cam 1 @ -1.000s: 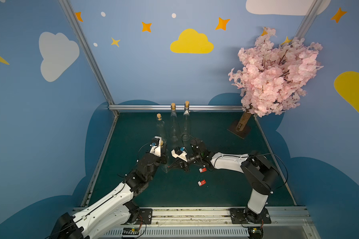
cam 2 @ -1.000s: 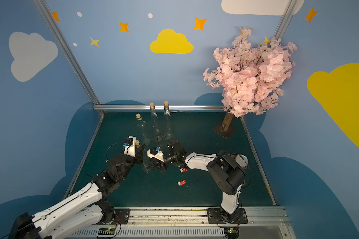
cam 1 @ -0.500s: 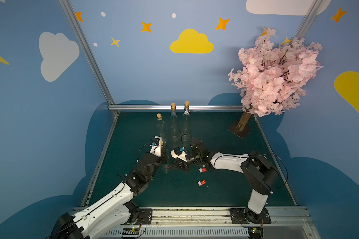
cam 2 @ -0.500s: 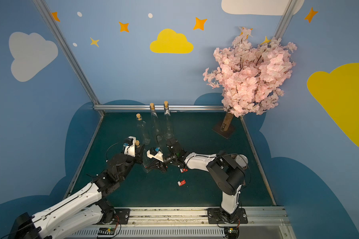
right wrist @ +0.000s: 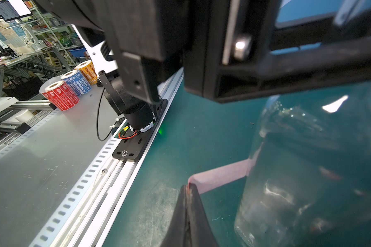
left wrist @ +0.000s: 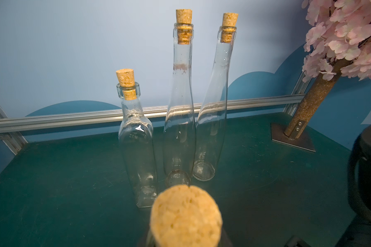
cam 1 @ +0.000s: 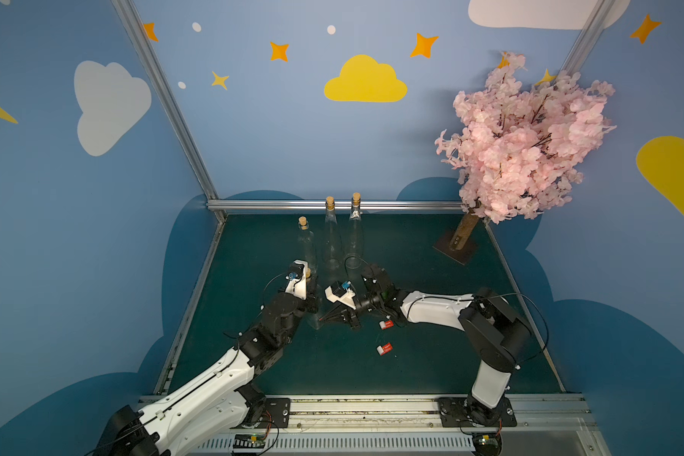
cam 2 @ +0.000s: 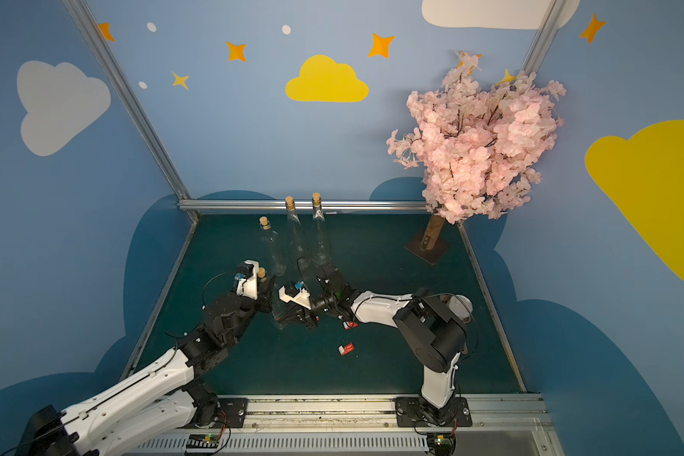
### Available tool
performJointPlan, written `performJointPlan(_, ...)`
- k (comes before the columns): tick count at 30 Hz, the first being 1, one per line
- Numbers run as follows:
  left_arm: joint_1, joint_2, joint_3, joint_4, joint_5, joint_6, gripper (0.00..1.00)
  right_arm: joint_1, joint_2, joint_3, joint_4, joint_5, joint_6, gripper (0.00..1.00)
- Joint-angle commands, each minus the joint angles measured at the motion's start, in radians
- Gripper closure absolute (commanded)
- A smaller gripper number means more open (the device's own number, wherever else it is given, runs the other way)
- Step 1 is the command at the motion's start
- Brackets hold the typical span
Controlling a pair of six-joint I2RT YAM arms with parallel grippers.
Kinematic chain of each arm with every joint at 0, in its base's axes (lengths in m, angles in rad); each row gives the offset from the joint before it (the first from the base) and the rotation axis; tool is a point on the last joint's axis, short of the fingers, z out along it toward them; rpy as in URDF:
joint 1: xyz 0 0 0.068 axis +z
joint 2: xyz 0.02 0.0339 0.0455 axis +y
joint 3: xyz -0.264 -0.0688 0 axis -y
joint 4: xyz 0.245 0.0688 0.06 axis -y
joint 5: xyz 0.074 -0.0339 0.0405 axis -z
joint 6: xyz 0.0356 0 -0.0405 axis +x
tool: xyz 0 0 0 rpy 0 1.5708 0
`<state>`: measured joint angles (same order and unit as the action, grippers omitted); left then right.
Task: Remove the label from the bottle
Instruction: Tear open the label from the bottle.
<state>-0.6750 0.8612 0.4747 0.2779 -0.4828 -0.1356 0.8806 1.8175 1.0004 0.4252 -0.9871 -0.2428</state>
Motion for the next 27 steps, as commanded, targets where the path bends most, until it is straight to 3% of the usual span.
performJointPlan(1,0.002,-0.004,-0.022,-0.031,-0.021,0.007,0.97,0.014,-0.032,0.030,-0.028,-0.035,-0.003,1.00)
performJointPlan(27,-0.001,-0.006,-0.025,-0.030,-0.027,0.011,0.97,0.029,-0.038,0.044,-0.052,-0.038,-0.014,1.00)
